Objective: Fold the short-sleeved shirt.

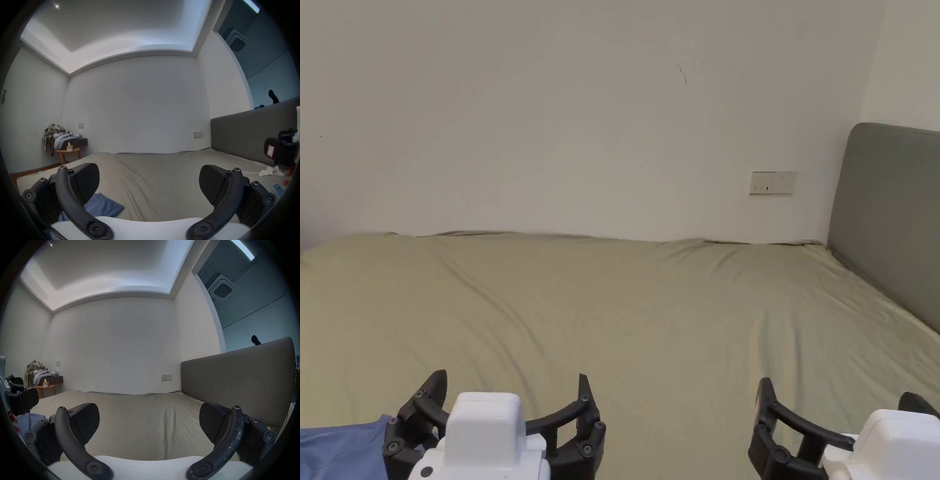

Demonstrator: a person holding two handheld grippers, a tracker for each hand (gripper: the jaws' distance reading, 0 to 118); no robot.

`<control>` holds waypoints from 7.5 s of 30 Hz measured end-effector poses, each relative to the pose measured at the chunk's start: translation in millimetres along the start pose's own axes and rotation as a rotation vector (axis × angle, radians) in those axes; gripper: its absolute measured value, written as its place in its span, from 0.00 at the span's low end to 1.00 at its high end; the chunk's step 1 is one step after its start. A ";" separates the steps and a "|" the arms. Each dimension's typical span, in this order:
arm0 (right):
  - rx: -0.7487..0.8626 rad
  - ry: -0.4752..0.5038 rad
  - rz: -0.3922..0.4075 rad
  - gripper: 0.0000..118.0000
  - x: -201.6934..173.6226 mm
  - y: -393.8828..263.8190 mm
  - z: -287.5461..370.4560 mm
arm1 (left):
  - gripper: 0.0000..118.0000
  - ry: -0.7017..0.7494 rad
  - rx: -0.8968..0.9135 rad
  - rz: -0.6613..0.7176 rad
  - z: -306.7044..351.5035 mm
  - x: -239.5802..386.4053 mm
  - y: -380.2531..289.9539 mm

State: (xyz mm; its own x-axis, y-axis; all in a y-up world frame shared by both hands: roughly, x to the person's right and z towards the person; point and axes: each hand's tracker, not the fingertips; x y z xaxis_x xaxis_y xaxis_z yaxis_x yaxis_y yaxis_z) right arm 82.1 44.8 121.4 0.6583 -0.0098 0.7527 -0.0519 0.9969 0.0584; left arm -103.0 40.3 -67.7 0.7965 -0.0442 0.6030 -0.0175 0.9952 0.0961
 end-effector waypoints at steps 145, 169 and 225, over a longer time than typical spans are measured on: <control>-0.109 0.115 0.095 0.03 -38.7 23.8 29.4 | 0.00 -0.728 -0.504 -0.042 -95.4 -11.7 142.4; -0.300 -0.133 0.046 0.03 74.3 -39.9 39.1 | 0.54 -0.958 -0.976 -0.018 -111.9 198.7 -113.2; -0.340 -0.037 0.068 0.03 58.6 -77.8 38.3 | 0.00 -0.346 -1.207 0.085 -138.8 53.9 -171.0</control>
State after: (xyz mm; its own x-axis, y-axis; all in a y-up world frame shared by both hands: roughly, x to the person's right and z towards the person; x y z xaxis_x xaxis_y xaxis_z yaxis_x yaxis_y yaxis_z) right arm 96.0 -36.2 186.2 0.6340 0.0612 0.7709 0.1626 0.9640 -0.2103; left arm 26.8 -120.2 -161.6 0.6169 0.1852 0.7650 0.6473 0.4336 -0.6269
